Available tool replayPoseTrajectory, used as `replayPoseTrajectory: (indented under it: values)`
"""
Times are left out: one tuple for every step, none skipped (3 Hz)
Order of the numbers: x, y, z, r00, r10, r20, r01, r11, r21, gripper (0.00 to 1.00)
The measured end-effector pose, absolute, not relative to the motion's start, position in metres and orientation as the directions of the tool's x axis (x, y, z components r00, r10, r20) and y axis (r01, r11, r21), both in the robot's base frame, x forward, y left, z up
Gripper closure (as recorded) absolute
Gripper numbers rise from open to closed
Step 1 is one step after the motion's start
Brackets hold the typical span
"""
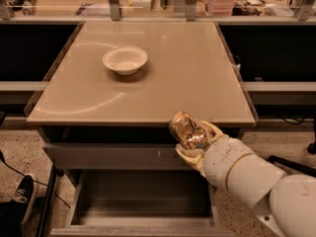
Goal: Pick orange can from middle drawer and place on counter
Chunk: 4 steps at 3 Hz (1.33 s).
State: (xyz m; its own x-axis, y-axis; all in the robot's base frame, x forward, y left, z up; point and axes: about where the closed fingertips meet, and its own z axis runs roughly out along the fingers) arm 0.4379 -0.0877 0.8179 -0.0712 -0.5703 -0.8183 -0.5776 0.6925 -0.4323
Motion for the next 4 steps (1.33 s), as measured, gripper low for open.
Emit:
replayPoseTrajectory:
  values:
    - [0.428, -0.071, 0.826, -0.051, -0.592, -0.804, -0.628, 0.645, -0.435, 1.00]
    - [0.428, -0.071, 0.826, -0.051, -0.591, -0.805, -0.628, 0.645, -0.434, 1.00]
    - [0.439, -0.069, 0.824, -0.051, -0.595, -0.802, -0.639, 0.637, -0.432, 1.00]
    - [0.477, -0.090, 0.841, -0.039, -0.609, -0.792, -0.607, 0.644, -0.465, 1.00]
